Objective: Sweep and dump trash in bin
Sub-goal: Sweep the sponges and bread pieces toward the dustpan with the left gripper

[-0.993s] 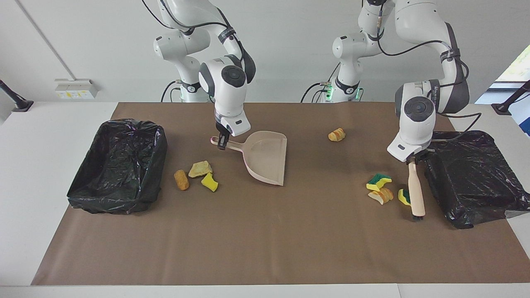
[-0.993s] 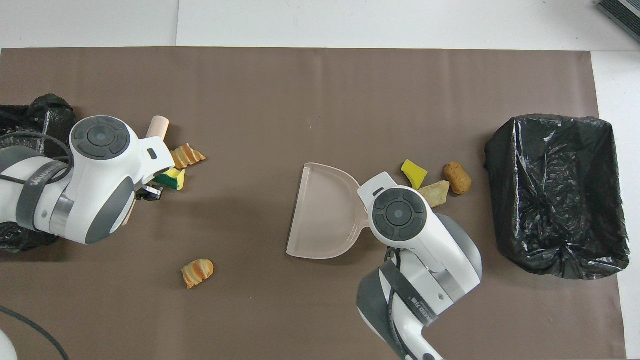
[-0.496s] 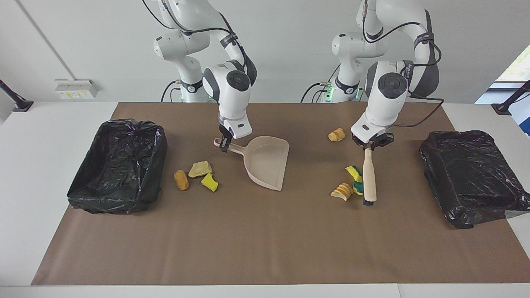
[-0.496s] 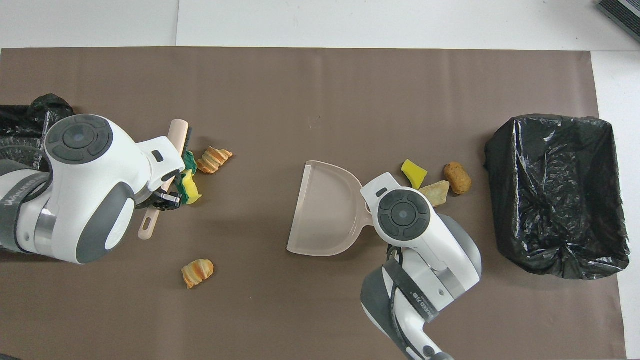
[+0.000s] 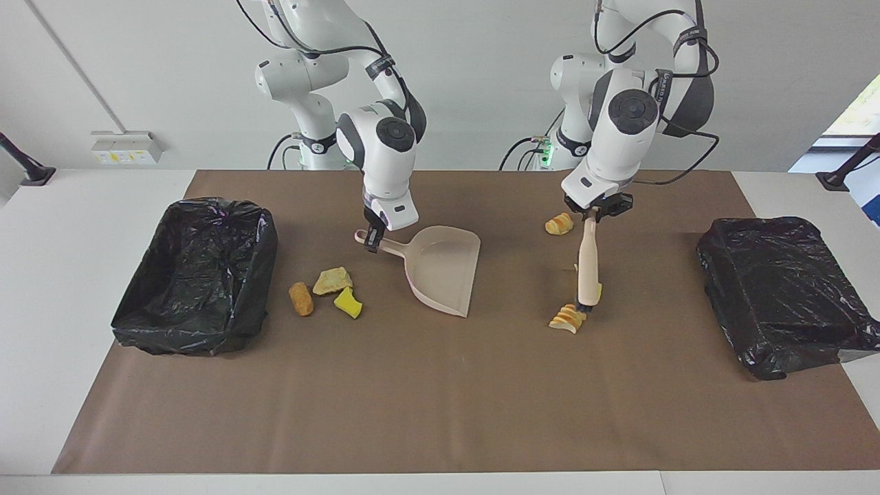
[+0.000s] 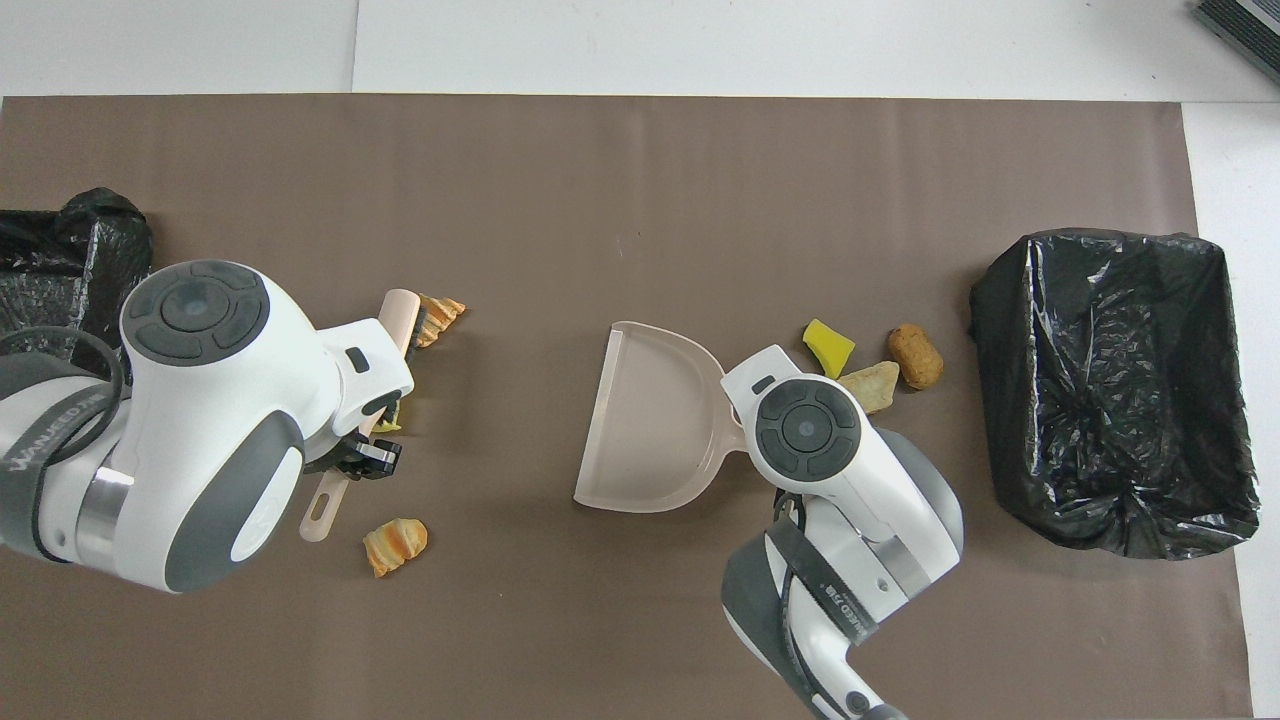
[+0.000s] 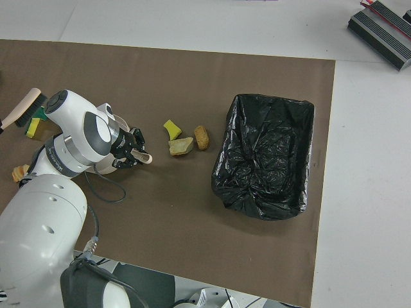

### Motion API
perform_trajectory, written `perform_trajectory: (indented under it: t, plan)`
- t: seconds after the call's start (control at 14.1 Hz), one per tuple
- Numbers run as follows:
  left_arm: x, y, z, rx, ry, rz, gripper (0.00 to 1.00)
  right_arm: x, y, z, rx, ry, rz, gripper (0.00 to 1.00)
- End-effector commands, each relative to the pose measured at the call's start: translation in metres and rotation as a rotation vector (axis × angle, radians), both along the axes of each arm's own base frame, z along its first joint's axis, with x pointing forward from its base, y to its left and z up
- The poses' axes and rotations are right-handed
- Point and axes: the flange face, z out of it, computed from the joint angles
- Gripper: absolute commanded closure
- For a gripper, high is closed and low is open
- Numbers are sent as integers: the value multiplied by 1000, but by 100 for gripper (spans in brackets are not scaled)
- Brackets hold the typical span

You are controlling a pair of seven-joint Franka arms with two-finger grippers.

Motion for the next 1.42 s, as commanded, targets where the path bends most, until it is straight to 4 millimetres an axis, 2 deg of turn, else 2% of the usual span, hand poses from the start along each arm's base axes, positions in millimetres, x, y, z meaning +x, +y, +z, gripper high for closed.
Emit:
perform_trajectory:
  t: [0.0, 0.28, 0.5, 0.71, 0.99, 1.13, 1.35]
  plan:
    - [-27, 6, -2, -16, 74, -12, 100, 0, -2, -2, 2, -16, -21, 100]
    - [-54, 26, -17, -117, 173, -320, 100, -1, -3, -3, 1, -13, -21, 100]
    - [-74, 42, -27, -187, 228, -471, 100, -1, -3, -3, 1, -13, -21, 100]
    - [-105, 78, -40, -232, 264, -573, 100, 0, -3, -2, 2, -14, -23, 100]
    - [-136, 107, -53, -274, 285, -653, 100, 0, -5, -3, 1, -12, -23, 100]
    - [-144, 125, -62, -300, 293, -654, 100, 0, -5, -3, 1, -12, -23, 100]
    - [-142, 131, -88, -294, 251, -647, 100, 1, -6, -3, 1, -12, -25, 100]
